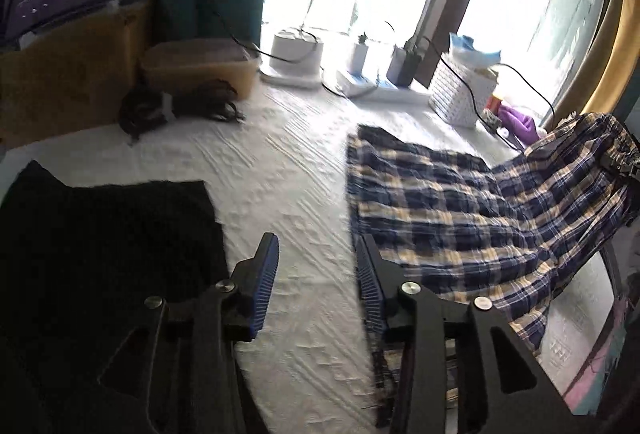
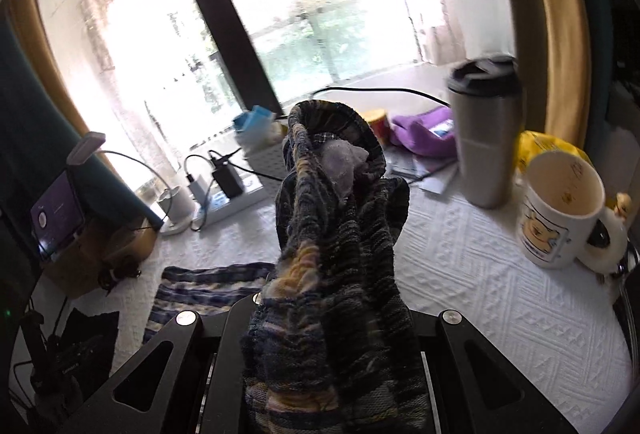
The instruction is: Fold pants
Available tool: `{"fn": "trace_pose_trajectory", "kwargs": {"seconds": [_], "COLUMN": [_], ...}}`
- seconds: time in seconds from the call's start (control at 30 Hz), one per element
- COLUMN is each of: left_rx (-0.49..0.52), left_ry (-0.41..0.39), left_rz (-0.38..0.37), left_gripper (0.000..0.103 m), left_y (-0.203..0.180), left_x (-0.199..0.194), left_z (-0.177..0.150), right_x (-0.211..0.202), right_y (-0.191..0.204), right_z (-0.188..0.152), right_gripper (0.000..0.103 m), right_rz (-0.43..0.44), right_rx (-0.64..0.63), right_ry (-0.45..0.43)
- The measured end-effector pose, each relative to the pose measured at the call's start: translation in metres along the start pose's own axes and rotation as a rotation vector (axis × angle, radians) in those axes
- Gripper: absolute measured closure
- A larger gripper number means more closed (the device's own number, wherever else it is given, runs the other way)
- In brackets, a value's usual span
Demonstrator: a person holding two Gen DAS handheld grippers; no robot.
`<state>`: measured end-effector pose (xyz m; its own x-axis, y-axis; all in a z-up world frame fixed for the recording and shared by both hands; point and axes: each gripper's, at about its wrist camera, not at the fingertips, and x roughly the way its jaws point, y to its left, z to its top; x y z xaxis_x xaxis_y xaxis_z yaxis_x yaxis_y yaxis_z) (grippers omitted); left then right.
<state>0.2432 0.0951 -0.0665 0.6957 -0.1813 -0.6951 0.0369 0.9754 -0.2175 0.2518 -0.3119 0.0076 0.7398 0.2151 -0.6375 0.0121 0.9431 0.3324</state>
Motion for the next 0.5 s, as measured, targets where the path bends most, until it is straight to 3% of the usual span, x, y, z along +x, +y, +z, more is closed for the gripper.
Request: {"fn": "trace_pose_trajectory", "kwargs": {"seconds": [0.5], "left_rx": [0.009], "left_ry": [-0.069], "left_rz": [0.037], "left_gripper": [0.059], "left_y": [0.061], "left_x": [-0.019], "left_z": [-0.001], "right_x": [0.042], "right_y": [0.115], "right_z": [-0.005], "right_gripper": [0.089], "right_rz": [0.038], "right_rx": [-0.151], "right_ry": [0.066]}}
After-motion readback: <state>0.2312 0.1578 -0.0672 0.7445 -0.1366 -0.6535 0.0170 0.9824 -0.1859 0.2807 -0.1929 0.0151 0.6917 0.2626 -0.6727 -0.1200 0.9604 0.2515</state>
